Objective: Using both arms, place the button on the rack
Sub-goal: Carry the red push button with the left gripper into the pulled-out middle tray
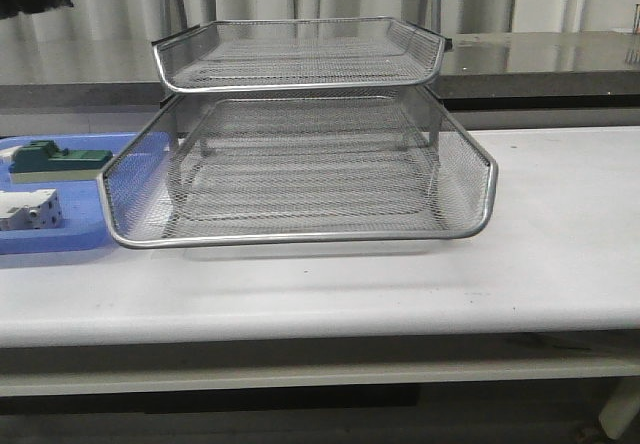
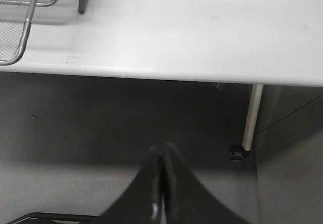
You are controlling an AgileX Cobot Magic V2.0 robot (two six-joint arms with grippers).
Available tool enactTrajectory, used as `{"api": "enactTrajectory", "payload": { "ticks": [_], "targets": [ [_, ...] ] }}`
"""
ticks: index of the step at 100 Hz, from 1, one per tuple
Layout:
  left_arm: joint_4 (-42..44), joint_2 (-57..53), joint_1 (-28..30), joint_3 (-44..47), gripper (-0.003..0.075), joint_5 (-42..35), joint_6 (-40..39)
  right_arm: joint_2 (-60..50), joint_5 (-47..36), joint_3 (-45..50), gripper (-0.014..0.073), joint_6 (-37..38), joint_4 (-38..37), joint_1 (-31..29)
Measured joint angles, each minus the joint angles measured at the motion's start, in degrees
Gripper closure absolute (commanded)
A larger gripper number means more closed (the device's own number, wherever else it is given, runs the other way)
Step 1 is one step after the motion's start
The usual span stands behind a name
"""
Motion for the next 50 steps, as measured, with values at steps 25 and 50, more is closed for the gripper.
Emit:
{"api": "enactTrajectory", "payload": {
  "ticks": [25, 50],
  "targets": [
    [-0.68, -7.15, -6.33, 4.81, 0.0716, 0.12, 0.0, 0.0, 0.0, 0.0, 0.0662, 0.0, 0.0, 0.0],
    [-1.04, -8.04, -18.8, 7.63, 0.0716, 0.12, 0.0, 0.0, 0.0, 0.0, 0.0662, 0.0, 0.0, 0.0]
  ]
}}
